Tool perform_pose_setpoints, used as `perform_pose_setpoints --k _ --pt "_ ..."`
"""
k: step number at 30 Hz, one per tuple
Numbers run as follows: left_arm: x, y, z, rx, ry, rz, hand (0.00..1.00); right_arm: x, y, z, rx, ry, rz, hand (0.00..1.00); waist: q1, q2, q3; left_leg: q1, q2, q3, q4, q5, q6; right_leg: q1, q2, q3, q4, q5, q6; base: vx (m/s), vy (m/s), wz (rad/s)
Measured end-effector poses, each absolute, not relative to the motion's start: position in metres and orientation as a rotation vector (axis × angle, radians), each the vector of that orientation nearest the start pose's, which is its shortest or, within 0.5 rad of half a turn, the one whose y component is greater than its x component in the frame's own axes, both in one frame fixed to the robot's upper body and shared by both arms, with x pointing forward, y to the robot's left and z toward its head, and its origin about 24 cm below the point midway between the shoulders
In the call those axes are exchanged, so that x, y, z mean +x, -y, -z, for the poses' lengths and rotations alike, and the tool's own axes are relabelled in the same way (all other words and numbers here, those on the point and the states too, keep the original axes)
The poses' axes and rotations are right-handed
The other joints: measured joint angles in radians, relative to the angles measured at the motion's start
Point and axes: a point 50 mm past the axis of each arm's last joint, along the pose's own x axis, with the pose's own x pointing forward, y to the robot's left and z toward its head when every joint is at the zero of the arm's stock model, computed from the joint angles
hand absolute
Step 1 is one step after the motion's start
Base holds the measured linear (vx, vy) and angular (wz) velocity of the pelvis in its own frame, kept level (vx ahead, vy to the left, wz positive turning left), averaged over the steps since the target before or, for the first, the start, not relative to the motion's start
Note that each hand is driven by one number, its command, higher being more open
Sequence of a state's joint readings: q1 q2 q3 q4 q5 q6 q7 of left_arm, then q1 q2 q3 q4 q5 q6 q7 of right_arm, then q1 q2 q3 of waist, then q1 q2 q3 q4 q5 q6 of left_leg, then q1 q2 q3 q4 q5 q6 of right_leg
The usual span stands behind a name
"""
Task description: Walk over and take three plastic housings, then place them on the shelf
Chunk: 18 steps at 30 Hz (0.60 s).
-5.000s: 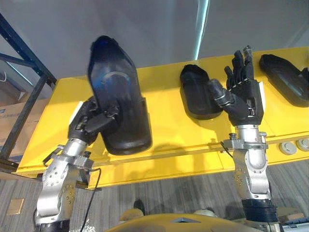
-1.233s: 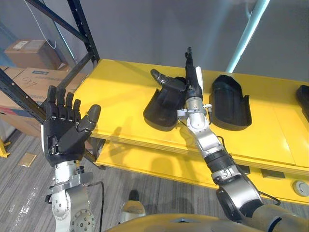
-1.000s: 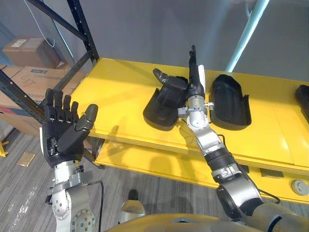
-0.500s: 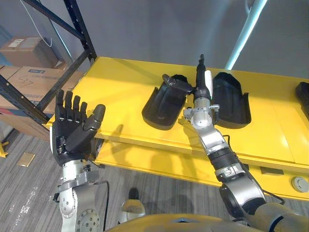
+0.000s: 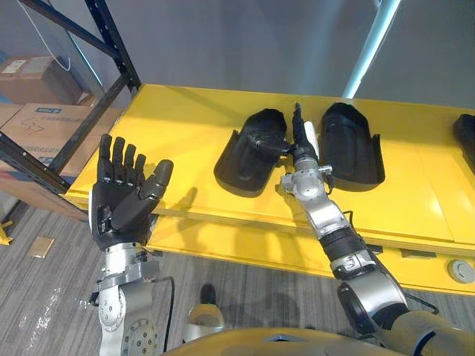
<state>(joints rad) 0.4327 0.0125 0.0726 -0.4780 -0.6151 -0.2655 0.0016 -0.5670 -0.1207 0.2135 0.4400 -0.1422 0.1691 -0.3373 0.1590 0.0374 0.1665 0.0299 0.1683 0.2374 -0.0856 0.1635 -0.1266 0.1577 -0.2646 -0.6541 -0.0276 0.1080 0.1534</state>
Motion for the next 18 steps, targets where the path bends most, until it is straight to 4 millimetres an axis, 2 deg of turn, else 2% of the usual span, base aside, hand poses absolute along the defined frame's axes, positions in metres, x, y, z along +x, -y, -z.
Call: perform_pose_setpoints --k 18 --pt "0.162 -0.2 -0.087 -0.484 0.339 -0.208 1.0 0.352 0.096 -0.081 -0.416 -0.003 -0.016 1.0 0.002 0.003 0.001 0.003 0.0 0.0 -0.002 0.001 0.001 0.0 -0.002 0.0 0.006 -0.005 -0.008 -0.01 0.003 0.0"
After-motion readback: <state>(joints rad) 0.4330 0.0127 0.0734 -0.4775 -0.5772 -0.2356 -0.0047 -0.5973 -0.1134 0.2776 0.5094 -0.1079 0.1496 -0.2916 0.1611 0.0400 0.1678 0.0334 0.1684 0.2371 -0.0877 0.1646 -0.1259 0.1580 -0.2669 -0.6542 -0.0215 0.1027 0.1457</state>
